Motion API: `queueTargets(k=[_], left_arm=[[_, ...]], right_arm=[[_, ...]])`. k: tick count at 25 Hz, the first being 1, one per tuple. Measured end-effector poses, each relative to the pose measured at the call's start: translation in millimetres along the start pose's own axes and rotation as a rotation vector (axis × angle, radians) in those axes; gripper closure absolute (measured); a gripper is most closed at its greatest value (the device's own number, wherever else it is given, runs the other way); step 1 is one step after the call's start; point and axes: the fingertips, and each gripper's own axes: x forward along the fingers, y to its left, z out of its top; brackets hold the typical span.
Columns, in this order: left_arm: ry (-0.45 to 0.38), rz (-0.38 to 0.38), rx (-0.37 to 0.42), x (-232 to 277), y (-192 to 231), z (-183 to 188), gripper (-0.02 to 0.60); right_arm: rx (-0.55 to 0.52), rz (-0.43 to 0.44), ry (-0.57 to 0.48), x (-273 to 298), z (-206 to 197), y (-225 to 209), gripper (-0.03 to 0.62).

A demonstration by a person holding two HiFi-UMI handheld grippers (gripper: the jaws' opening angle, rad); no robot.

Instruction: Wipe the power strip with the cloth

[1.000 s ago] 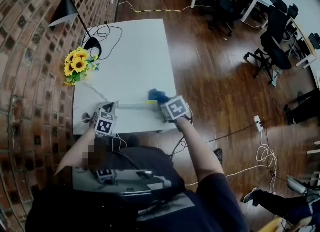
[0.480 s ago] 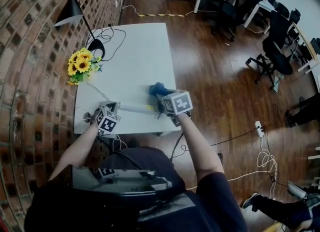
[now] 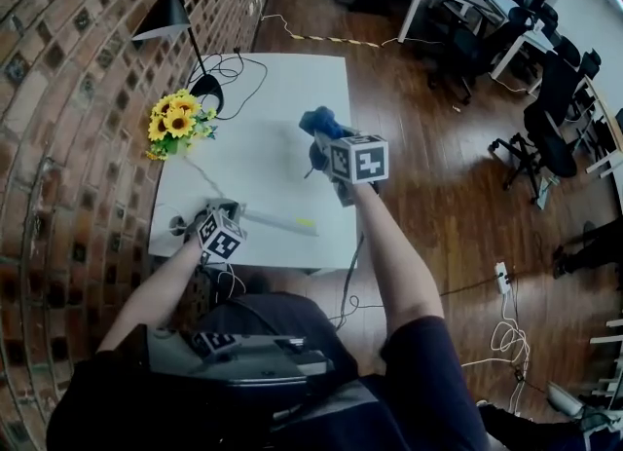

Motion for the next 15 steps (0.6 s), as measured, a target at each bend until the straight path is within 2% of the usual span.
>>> queueTargets(k=[5, 7, 9, 10, 12, 13, 15], left_arm=[[-0.007, -0.021, -0.008, -0.8, -1.2, -1.3, 0.566], [-0.008, -0.04, -0.003, -1.1, -1.2, -0.3, 0.566], [-0.011, -0.057, 0.003, -1.8, -0.9, 0.8, 0.566], [-0.013, -0.065, 0.003, -2.3, -1.0, 1.0, 0.565], [-0.021, -0.077, -0.001, -3.8, -0.9, 0.9, 0.565], [-0.025, -0.082, -0.005, -4.4, -0.6, 0.9, 0.566], [-0.034, -0.089, -0.009, -3.8, 1.2, 1.1, 0.565]], right_arm=[[0.032, 0.048, 0.05, 26.5, -4.3, 1.9, 0.496], [0.019, 0.074, 0.084, 38.6, -13.7, 5.8, 0.381], [0.013, 0.094, 0.123, 47.7, -25.7, 7.4, 0.314], [0.015, 0.103, 0.141, 50.3, -32.1, 7.4, 0.282], [0.017, 0.136, 0.179, 50.9, -44.8, 9.8, 0.272], [0.01, 0.172, 0.207, 48.5, -52.7, 15.1, 0.257], [-0.034, 0.31, 0.317, 37.2, -80.2, 38.4, 0.253]])
